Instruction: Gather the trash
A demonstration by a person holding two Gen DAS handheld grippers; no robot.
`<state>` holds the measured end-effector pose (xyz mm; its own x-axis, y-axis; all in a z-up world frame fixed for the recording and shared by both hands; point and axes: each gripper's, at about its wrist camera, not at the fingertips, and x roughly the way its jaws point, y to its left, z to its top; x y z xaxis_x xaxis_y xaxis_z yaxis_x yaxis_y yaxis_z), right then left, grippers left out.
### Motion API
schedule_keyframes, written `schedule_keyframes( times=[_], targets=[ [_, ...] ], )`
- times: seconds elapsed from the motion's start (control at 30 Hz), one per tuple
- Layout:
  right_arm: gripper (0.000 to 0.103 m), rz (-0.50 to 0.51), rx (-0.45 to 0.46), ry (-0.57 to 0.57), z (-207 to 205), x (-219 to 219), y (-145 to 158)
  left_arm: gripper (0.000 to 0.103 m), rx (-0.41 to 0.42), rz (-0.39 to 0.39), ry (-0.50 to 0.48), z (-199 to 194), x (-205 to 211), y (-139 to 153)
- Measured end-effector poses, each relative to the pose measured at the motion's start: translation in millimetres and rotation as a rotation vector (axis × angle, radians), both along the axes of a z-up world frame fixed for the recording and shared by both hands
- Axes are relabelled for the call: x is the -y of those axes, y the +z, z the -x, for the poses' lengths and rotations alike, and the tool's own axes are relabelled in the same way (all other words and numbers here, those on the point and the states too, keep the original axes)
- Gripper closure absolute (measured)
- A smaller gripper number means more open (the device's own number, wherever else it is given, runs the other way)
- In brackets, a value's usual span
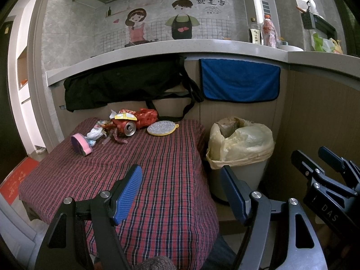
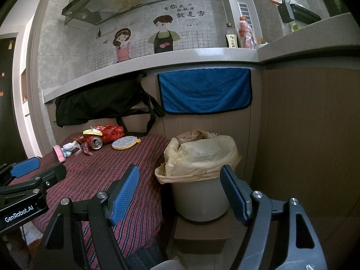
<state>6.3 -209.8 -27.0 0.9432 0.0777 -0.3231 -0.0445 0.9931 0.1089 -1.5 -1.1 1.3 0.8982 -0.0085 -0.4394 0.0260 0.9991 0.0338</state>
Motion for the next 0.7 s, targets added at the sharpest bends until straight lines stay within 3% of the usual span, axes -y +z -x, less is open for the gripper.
schedule_keyframes(
  times=[0.7],
  targets=[
    [0.031,0.000,-0.001,0.001,1,0,0,0.031,0.035,0.003,0.004,4,2,10]
  ],
)
